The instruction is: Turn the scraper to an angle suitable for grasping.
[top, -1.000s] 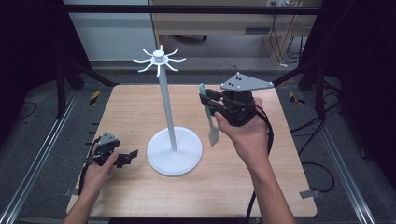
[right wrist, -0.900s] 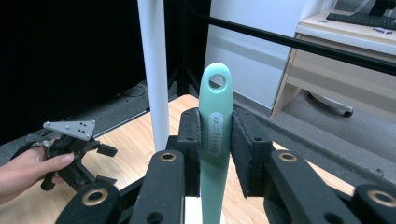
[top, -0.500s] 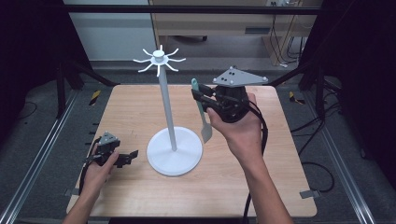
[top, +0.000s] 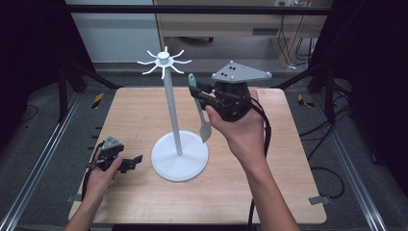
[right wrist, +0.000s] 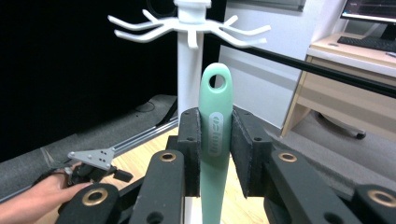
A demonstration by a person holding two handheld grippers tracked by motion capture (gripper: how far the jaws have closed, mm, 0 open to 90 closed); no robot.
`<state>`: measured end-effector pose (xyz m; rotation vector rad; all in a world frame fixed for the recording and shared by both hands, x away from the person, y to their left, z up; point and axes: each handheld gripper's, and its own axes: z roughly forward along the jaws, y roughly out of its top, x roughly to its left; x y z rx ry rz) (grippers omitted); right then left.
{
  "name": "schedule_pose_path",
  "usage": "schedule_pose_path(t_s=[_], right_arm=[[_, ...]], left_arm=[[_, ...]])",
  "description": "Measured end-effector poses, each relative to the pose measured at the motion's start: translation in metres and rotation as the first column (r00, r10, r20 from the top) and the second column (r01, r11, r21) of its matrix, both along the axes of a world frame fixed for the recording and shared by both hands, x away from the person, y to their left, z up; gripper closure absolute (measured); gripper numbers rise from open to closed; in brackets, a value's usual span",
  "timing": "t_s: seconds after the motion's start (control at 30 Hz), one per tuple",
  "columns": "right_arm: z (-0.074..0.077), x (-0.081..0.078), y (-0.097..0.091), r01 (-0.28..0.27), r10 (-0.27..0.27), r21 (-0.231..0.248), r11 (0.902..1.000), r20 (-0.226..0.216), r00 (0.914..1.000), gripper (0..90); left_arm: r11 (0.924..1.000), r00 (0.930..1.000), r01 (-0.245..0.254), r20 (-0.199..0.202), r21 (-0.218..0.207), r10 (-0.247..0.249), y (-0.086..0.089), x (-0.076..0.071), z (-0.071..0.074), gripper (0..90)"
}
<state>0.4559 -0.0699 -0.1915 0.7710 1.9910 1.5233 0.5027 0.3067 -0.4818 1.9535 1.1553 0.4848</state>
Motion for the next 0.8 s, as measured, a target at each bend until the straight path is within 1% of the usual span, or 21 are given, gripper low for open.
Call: schedule_pose_path(t_s=[0.23, 0.43, 0.8], right_arm=[[0.007, -0.001, 0.005, -0.015, 0.015, 0.005, 0.9999, 0.012, 0.9998, 74.2], [0.010, 0.000, 0.008, -0.021, 0.021, 0.005, 0.9998, 0.010, 0.9997, 74.2], [0.011, 0.004, 0.013, -0.027, 0.027, -0.011, 0.9996, 0.002, 0.9996, 74.2]], left_arm=[[1.0000, 1.0000, -0.002, 0.001, -0.002, 0.002, 0.000, 0.000, 0.000, 4.2], [1.0000, 1.0000, -0.002, 0.000, -0.003, 0.002, 0.000, 0.000, 0.000, 4.2], [1.0000, 1.0000, -0.001, -0.001, -0.002, 0.001, 0.000, 0.000, 0.000, 4.2]])
